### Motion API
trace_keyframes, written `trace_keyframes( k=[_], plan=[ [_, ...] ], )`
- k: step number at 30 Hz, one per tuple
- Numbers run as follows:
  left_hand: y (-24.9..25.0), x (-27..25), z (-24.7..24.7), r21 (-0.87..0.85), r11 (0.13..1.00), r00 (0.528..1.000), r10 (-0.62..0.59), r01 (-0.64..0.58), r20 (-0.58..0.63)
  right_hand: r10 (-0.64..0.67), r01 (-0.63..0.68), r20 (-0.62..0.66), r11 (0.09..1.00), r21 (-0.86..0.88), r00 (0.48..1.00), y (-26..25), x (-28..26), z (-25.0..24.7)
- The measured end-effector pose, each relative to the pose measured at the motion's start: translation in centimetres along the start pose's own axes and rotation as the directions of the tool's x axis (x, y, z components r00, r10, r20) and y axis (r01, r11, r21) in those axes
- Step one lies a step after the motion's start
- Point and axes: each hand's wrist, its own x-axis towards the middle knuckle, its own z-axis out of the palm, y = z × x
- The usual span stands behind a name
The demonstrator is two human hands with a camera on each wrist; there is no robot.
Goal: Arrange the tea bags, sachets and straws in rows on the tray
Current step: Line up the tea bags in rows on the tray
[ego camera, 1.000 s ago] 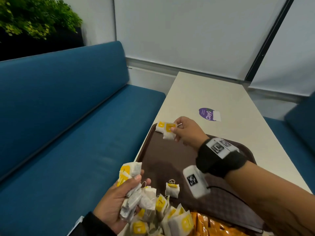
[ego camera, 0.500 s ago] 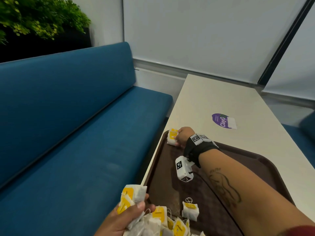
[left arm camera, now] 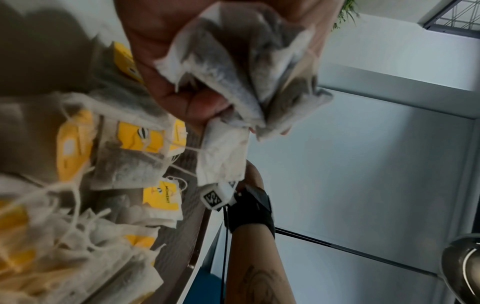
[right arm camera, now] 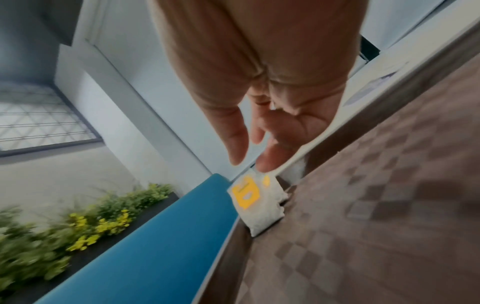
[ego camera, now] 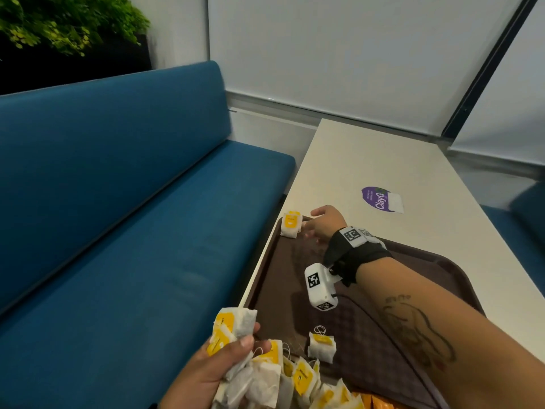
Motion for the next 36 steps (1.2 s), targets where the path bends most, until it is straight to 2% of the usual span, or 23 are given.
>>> trace_keyframes(
  k=[3,5,8,11,14,22,29,32,36],
  plan=[
    [-0.3,0.0,1.1,-0.022,1.0,0.999,0.022,-0.023,-0.037,-0.042,0.056,0.149,0.994,-0.093,0.988,0.1,-3.6,-2.1],
    [-0.8,0.0,1.6,-0.008,0.999,0.999,0.033,-0.033,-0.027,-0.02,0.086,0.267,0.968,-0.235,0.963,0.7,-6.1,-3.5],
    [-1.3,-0.4,2.4,-0.009,0.999,0.999,0.047,-0.047,0.015,0.066,0.15,0.403,0.864,-0.481,0.913,2.2,-9.4,-4.7],
    [-1.8,-0.7,3.0,-0.01,0.998,0.998,0.063,-0.063,0.02,0.202,0.112,0.452,0.809,-0.577,0.869,3.9,-11.8,-4.8],
    [-2.2,-1.1,3.4,-0.004,0.998,0.997,0.067,-0.066,0.043,0.251,0.109,0.446,0.762,-0.638,0.859,5.3,-12.8,-4.7],
    [-3.1,-1.4,3.5,0.03,0.998,0.998,0.057,-0.058,0.021,0.225,0.013,0.431,0.876,-0.483,0.874,6.3,-13.5,-3.8],
    [-3.4,-2.0,3.5,-0.011,0.999,0.999,0.041,-0.041,-0.021,0.253,-0.041,0.449,0.902,-0.43,0.857,6.5,-13.2,-3.7],
    [-3.1,-2.1,3.5,0.005,0.998,0.997,0.058,-0.058,-0.058,0.214,-0.031,0.409,0.912,-0.409,0.887,5.9,-12.6,-4.1],
    [-2.3,-2.2,3.4,-0.019,0.999,0.997,0.048,-0.049,-0.068,0.112,-0.014,0.325,0.958,-0.287,0.939,4.1,-11.1,-4.2]
  ],
)
